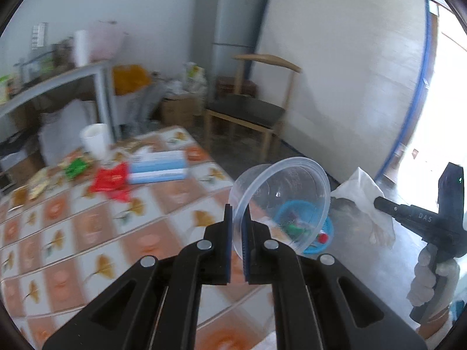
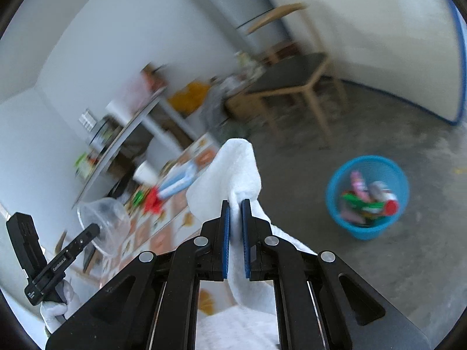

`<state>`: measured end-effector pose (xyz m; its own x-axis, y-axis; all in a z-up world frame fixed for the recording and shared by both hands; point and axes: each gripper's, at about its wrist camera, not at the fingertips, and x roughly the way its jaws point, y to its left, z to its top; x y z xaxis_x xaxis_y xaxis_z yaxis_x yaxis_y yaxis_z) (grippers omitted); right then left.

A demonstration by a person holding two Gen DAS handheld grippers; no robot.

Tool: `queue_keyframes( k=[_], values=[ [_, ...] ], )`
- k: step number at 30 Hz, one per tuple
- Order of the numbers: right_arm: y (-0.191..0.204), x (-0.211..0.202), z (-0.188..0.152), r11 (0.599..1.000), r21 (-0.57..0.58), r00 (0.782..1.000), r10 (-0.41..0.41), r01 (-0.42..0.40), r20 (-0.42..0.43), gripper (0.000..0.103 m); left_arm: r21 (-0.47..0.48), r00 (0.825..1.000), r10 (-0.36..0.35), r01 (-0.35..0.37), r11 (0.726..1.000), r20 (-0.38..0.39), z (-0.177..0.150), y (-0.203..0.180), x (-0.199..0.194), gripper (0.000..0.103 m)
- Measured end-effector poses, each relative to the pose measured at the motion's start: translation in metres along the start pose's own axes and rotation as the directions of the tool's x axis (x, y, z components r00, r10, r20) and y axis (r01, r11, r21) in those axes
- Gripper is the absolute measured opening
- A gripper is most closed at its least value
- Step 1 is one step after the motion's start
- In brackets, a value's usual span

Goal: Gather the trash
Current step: 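Carry the cup and tissue over the blue wastebasket with both grippers, then open both grippers over the wastebasket to drop the cup and tissue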

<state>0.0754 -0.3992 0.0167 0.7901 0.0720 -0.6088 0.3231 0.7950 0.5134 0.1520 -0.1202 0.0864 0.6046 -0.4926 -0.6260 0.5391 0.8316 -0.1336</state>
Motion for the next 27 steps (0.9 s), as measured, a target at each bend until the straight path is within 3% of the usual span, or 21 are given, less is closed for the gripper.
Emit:
queue_keyframes(
  k=[4, 9, 13, 16, 21, 24, 25, 26, 27],
  values=[
    [-0.055, -0.015, 0.004, 0.990, 0.119, 0.996, -0.078, 0.073, 0.038, 0.006, 0.047, 0.995, -0.080, 0.083, 0.995, -0.065, 0.013, -0.037, 0.040, 0.005],
    [-0.109, -0.011, 0.000, 0.961, 0.243, 0.990, -0.142, 0.132, 0.022, 0.006, 0.097, 0.971, -0.153, 0.173, 0.980, -0.183, 0.023, -0.088, 0.106, 0.005],
    [-0.142, 0.007, -0.002, 0.939, 0.308, 0.988, -0.152, 0.150, -0.017, 0.006, 0.108, 0.939, -0.181, 0.220, 0.970, -0.292, 0.022, -0.120, 0.165, 0.005],
    [-0.167, 0.033, 0.000, 0.922, 0.356, 0.988, -0.141, 0.154, -0.061, 0.006, 0.086, 0.900, -0.192, 0.243, 0.966, -0.391, 0.023, -0.140, 0.221, 0.005],
    [-0.200, 0.081, 0.023, 0.896, 0.411, 0.985, -0.140, 0.170, -0.102, 0.007, 0.111, 0.873, -0.144, 0.219, 0.969, -0.467, 0.031, -0.166, 0.297, 0.005],
    [-0.221, 0.116, 0.040, 0.874, 0.446, 0.981, -0.153, 0.191, -0.119, 0.014, 0.131, 0.862, -0.112, 0.201, 0.971, -0.494, 0.036, -0.183, 0.343, 0.005],
    [-0.227, 0.126, 0.045, 0.871, 0.455, 0.982, -0.150, 0.188, -0.119, 0.028, 0.134, 0.859, -0.115, 0.208, 0.969, -0.499, 0.036, -0.187, 0.356, 0.006],
    [-0.235, 0.137, 0.049, 0.865, 0.468, 0.983, -0.143, 0.181, -0.117, 0.051, 0.128, 0.849, -0.128, 0.223, 0.966, -0.513, 0.035, -0.191, 0.370, 0.010],
    [-0.245, 0.147, 0.052, 0.852, 0.488, 0.982, -0.154, 0.190, -0.113, 0.055, 0.116, 0.842, -0.138, 0.231, 0.966, -0.521, 0.034, -0.193, 0.381, 0.015]
  ],
)
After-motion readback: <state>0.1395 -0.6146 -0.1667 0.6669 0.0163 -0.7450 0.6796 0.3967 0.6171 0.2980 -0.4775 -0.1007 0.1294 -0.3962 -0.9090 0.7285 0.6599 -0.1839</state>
